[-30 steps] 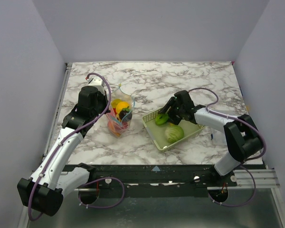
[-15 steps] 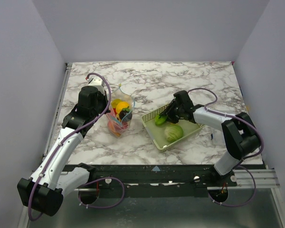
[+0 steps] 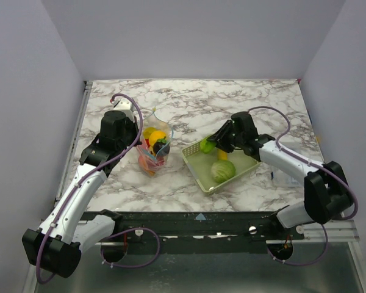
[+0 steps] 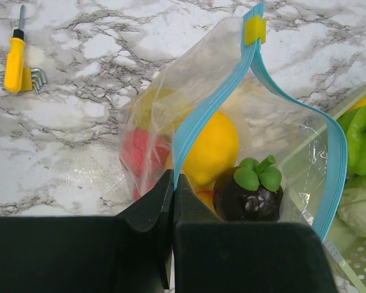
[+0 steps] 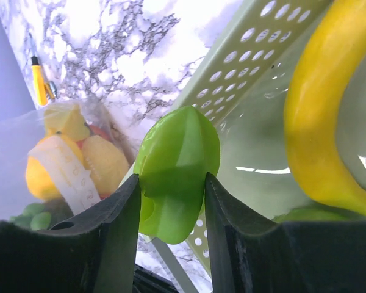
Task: Place the food in the zip-top bag and seal the zipper
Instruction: Pick up the fake fruit from the bin, then place the fake fruit in the zipper food storage bag.
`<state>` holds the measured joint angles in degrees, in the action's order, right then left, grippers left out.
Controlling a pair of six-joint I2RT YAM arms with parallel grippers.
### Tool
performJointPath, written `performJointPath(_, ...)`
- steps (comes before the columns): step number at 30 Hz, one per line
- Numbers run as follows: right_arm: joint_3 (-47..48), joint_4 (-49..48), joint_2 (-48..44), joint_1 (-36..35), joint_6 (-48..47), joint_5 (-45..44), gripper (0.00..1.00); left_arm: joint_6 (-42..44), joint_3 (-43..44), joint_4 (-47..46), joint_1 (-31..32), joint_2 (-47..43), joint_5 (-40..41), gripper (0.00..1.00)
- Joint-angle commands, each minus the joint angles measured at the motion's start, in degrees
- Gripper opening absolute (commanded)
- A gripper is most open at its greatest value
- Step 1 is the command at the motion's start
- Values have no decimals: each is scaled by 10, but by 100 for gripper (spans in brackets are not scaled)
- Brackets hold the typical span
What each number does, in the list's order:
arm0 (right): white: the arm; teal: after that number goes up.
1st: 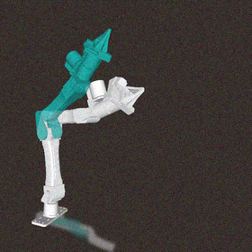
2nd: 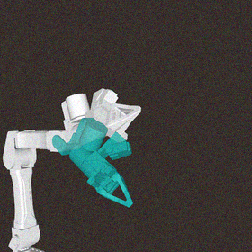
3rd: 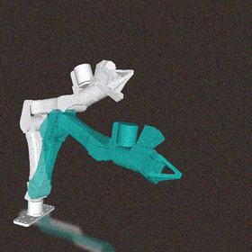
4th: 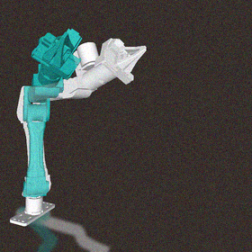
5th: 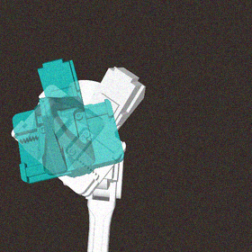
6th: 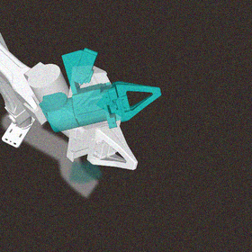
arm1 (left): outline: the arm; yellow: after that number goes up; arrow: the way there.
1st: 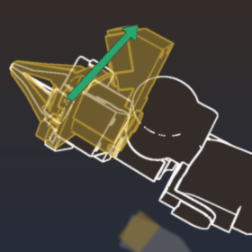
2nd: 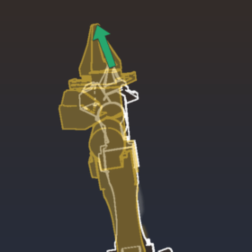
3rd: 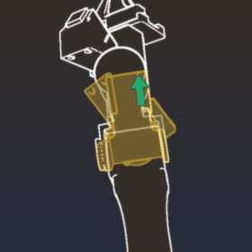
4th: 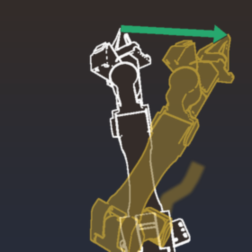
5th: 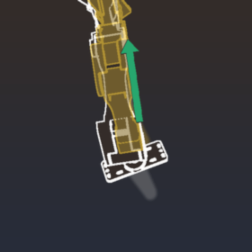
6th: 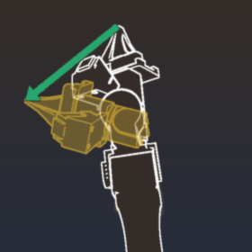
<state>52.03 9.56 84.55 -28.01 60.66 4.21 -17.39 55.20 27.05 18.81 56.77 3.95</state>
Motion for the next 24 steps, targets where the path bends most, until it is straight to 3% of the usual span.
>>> performJointPath(1, -14, 16, -34, 3, -44, -11, 19, -4, -3, -9, -4, -8, -11, 0)
performJointPath(7, -10, -1, -68, 3, -177, 51, 17, -5, -3, -9, -4, -7, -12, 0)
performJointPath(12, 15, -35, -91, 2, -260, 184, 17, -6, -1, -8, -4, -5, -14, 0)
performJointPath(16, 61, -74, -89, -21, -273, 284, 17, -5, -1, -8, -4, -4, -15, 0)
performJointPath(24, 213, -155, 17, -118, -236, 306, 18, -5, -1, -8, -4, -4, -11, 0)
